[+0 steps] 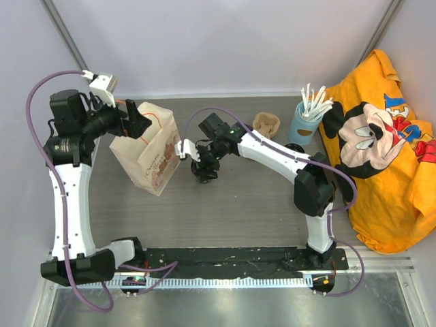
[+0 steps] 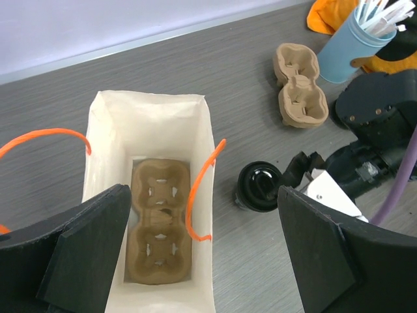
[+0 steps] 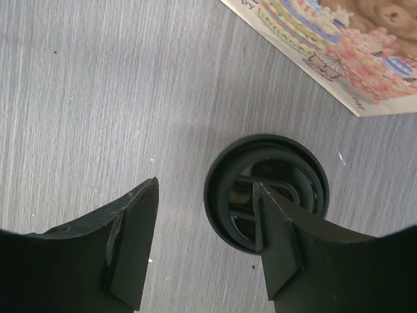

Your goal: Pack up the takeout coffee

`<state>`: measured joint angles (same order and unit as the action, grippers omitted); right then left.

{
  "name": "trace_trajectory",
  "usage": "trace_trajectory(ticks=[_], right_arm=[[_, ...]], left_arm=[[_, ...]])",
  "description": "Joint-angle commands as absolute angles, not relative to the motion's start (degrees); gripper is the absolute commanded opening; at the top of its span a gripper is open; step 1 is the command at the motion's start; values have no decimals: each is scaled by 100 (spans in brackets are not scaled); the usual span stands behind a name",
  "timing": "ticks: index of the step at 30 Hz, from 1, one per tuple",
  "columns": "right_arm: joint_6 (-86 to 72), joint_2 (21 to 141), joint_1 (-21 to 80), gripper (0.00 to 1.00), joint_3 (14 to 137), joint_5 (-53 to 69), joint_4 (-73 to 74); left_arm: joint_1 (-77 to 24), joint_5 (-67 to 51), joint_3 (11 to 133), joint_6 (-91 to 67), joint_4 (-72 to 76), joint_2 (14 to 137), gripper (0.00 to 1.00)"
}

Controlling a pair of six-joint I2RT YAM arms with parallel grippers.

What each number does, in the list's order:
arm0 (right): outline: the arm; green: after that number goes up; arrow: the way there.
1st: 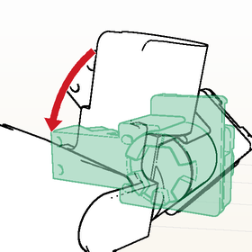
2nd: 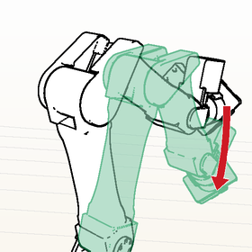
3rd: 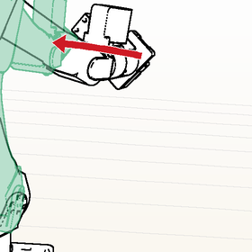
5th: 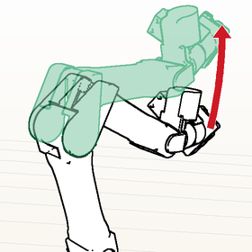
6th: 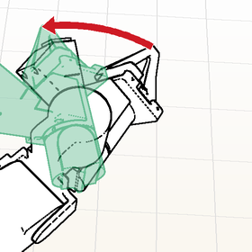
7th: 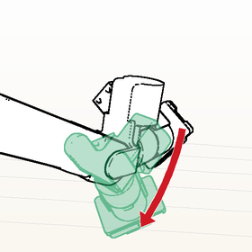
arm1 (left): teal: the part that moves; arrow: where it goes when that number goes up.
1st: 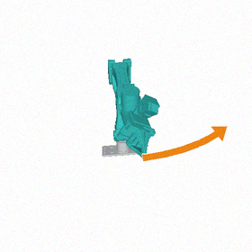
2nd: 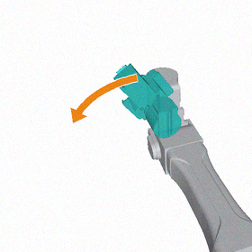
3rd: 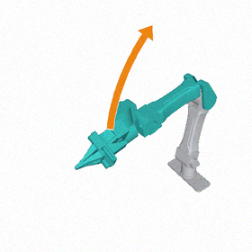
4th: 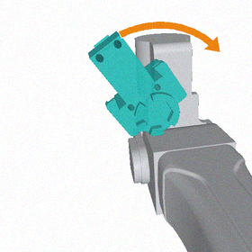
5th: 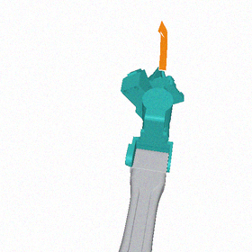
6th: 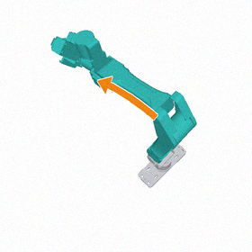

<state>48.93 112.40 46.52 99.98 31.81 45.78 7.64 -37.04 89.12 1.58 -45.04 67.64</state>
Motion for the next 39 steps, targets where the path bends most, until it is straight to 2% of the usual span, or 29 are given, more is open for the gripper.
trace_trajectory(ticks=[1, 5, 18, 30, 39], right_arm=[[4711, 11276, 4781, 62, 10055, 3050, 4377], [4535, 11276, 4790, 58, 9941, 2770, 4140], [4412, 11180, 4781, 56, 9721, 2479, 3920], [4307, 11162, 4720, 42, 9668, 2391, 3832], [4324, 11162, 4720, 41, 9957, 2048, 4209]], left_arm=[[800, -3445, 9193, 70, -4570, 6688, 100], [791, -3445, 9255, 79, -4614, 6706, 100], [800, -3551, 9272, 53, -4597, 6741, 100], [800, -3577, 9202, 79, -4614, 6750, 100], [800, -3603, 9202, 70, -4606, 6750, 100]])
